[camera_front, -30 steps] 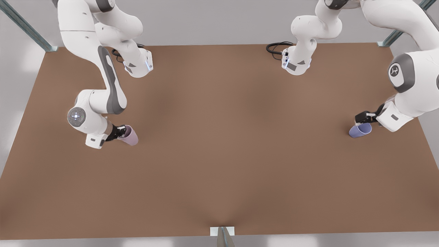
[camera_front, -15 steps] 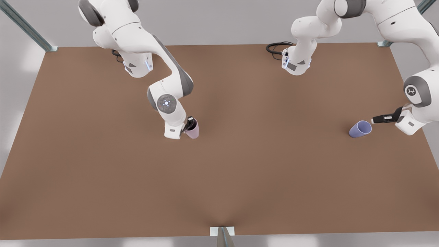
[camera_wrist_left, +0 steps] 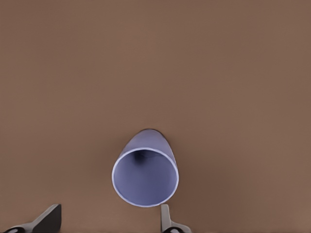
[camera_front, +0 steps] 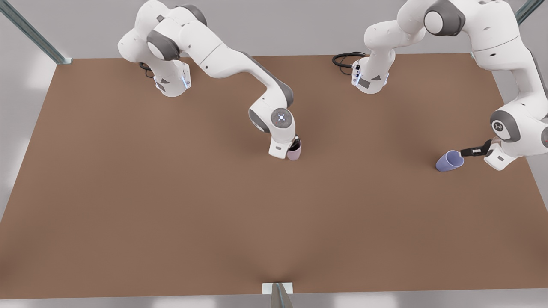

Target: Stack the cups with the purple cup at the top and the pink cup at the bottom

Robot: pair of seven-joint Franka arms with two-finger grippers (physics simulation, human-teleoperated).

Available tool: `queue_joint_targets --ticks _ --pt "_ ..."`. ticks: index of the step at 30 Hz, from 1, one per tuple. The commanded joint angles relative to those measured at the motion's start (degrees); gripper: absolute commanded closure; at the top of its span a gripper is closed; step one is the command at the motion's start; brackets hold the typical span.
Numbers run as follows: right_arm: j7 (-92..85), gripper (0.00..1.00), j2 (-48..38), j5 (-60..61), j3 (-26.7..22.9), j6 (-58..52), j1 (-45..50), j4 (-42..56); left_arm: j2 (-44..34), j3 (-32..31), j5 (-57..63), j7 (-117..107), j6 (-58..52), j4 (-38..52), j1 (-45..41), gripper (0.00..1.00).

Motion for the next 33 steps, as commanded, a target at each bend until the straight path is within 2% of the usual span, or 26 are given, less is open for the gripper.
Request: queue_joint_targets --ticks 1,10,11,12,13,20,26,29,30,31,32,33 --pt "25.26 0.79 0.81 -0.33 0.5 3.15 0.11 0.17 0.13 0.02 0.06 4.41 5.25 -1.08 0.3 0.0" --pt "24.29 0.79 1.77 -0.42 0.59 3.15 0.02 -0.53 2.76 0.02 -0.73 4.33 10.69 -4.24 2.33 0.0" --pt "24.3 0.74 1.95 -0.42 0.59 3.15 0.02 -0.53 3.11 0.02 -0.73 4.33 11.05 -4.15 2.33 0.0" --pt "24.21 0.03 1.95 -0.42 0.5 3.15 0.02 -0.62 3.11 0.02 -0.82 4.24 11.14 -4.15 2.33 0.0" --pt "24.21 0.0 1.95 -0.51 0.59 3.15 0.11 -0.62 3.2 0.02 -0.82 4.15 11.49 -4.15 2.33 0.0" --pt "23.42 0.0 1.07 -0.42 0.5 3.15 0.11 -0.71 3.99 0.02 -1.52 4.06 11.58 -4.24 2.33 0.0" --pt "23.5 0.0 -3.76 -0.33 -0.12 1.48 0.02 -2.91 5.22 0.02 -3.02 3.98 12.89 -4.15 2.33 0.0" --pt "22.98 0.0 -11.14 -0.51 -0.64 -2.56 -2.18 -6.95 5.66 0.02 -4.34 3.62 13.33 -4.15 2.33 0.0" --pt "18.59 0.0 -13.86 -0.51 -0.82 -6.95 -4.54 -6.86 5.66 0.02 -4.42 3.27 13.42 -4.15 2.33 0.18" --pt "12.44 0.0 -17.2 -1.12 -1.61 -13.28 -8.32 -6.78 5.66 0.02 -4.34 3.1 12.46 -4.15 2.33 0.46" --pt "6.11 0.0 -20.19 -2.26 -1.61 -18.2 -13.24 -6.77 5.66 -0.07 -4.42 3.1 12.37 -4.24 2.33 0.56" --pt "-4.08 0.0 -23.27 -5.52 -1.61 -22.25 -19.83 -6.51 5.75 -0.07 -5.48 3.1 12.28 -4.33 2.33 0.57"
